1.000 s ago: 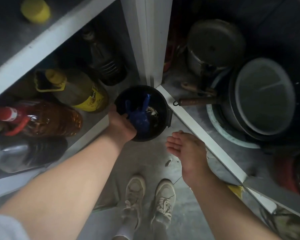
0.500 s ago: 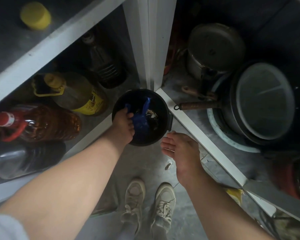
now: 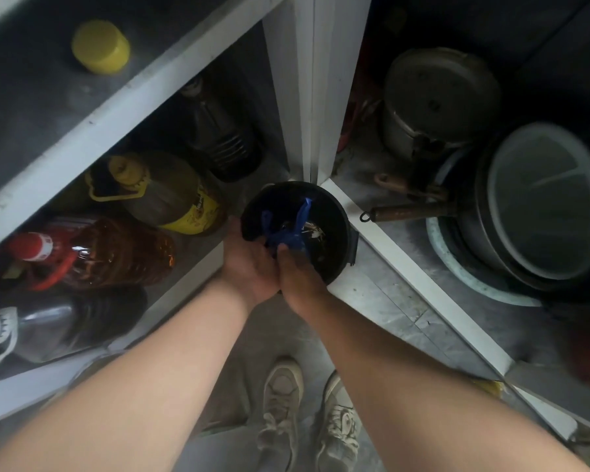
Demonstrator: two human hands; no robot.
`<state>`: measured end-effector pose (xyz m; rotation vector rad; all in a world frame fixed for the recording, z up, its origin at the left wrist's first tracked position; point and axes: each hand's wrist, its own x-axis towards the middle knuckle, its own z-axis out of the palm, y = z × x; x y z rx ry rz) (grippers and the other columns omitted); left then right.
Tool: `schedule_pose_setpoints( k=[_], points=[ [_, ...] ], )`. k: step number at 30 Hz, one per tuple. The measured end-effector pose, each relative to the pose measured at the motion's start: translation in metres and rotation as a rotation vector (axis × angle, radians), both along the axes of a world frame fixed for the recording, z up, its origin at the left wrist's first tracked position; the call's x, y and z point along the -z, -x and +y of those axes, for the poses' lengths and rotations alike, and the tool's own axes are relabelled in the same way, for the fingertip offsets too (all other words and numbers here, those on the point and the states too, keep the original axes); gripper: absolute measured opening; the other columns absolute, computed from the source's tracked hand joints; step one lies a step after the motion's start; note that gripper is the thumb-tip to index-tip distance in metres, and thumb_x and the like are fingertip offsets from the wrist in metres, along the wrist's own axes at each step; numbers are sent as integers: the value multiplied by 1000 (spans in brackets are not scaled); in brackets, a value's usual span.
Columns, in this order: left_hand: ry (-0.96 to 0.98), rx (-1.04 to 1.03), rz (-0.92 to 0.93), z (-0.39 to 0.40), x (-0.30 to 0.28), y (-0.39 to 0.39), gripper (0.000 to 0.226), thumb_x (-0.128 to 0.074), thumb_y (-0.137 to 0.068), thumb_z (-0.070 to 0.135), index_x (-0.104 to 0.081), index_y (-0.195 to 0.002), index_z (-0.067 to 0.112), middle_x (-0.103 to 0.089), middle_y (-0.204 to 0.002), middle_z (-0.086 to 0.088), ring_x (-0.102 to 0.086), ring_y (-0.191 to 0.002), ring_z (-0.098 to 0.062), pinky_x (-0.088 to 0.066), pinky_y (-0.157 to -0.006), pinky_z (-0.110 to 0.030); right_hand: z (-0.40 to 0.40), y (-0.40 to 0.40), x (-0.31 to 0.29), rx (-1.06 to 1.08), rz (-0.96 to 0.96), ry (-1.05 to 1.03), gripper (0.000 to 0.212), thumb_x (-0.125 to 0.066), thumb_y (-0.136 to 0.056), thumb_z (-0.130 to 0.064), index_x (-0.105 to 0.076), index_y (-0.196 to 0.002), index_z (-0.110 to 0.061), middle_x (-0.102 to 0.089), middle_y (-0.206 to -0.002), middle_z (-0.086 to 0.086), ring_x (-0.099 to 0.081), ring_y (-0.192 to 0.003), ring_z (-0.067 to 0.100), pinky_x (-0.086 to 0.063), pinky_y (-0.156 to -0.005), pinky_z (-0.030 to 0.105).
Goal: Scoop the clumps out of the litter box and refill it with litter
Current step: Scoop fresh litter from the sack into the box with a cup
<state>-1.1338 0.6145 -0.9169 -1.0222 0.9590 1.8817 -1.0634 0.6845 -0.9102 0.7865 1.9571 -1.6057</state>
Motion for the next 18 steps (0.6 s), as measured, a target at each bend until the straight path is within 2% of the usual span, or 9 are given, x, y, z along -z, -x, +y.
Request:
schedule_pose_setpoints(
  k=[2, 4, 6, 8, 10, 13, 15, 16, 18],
  points=[
    [-30, 7, -1, -7, -1, 0, 88, -40, -88, 78, -51, -144, 11, -64, -133, -19, -55, -129, -38, -36, -113, -46, -2, 4, 1, 42, 49, -27, 65, -20, -102, -59, -34, -155, -24, -32, -161, 0, -24, -151, 17, -19, -123, 41],
    [36, -18, 54, -10, 0, -1, 75, -33, -94, 72, -59, -132, 13, -74, -113, -14, -67, -111, -28, -46, -97, -40, -11, 5, 2, -78, 95, 54, 55, -25, -106, -53, -33, -154, -30, -36, -158, -9, -28, -146, 8, -22, -121, 31],
    [29, -3, 87, -11, -3, -3, 76, -37, -91, 74, -58, -138, 18, -70, -127, -13, -62, -124, -29, -41, -108, -45, -12, 4, 3, -154, 22, 30, 44, -28, -108, -40, -39, -149, -27, -49, -145, -4, -44, -136, 14, -38, -107, 25],
    [-80, 41, 22, -8, -9, -5, 89, -45, -83, 79, -48, -149, 19, -57, -144, -16, -49, -138, -35, -31, -118, -51, -6, 10, 11, -93, 21, -141, 47, -26, -108, -32, -37, -151, -14, -41, -154, 12, -36, -144, 27, -32, -116, 38],
    [-76, 31, -3, -8, -15, -5, 88, -43, -85, 77, -49, -148, 16, -60, -140, -17, -53, -132, -34, -40, -107, -48, -6, 8, 1, -70, 123, -93, 56, -24, -106, -40, -33, -155, -15, -30, -162, 6, -23, -151, 20, -19, -123, 37],
    [-1, 14, 22, -11, -16, -9, 86, -34, -90, 77, -48, -149, 17, -54, -147, -18, -47, -138, -33, -34, -111, -46, -15, 0, 7, -191, 77, -21, 63, -19, -97, -61, -41, -149, -33, -43, -154, -4, -36, -143, 16, -28, -119, 39],
    [-113, 55, -34, -12, -23, -15, 92, -37, -86, 81, -47, -149, 15, -53, -148, -20, -44, -141, -36, -25, -120, -49, -5, 2, 19, -201, 20, -210, 81, -7, -87, -62, -45, -145, -22, -50, -147, 9, -44, -137, 29, -35, -113, 46],
    [-139, 50, -48, -15, -21, -16, 92, -39, -85, 81, -47, -149, 15, -54, -147, -21, -45, -141, -37, -24, -121, -51, -2, 4, 22, -138, 30, -296, 84, -5, -87, -61, -42, -148, -17, -44, -151, 13, -38, -141, 31, -31, -116, 45],
    [-135, -6, -67, -17, -19, -18, 85, -39, -88, 78, -52, -144, 16, -55, -145, -22, -51, -133, -36, -33, -114, -51, -8, 3, 10, -79, 174, -225, 78, -12, -97, -66, -35, -154, -18, -31, -162, 7, -23, -151, 21, -17, -124, 37]
  ],
)
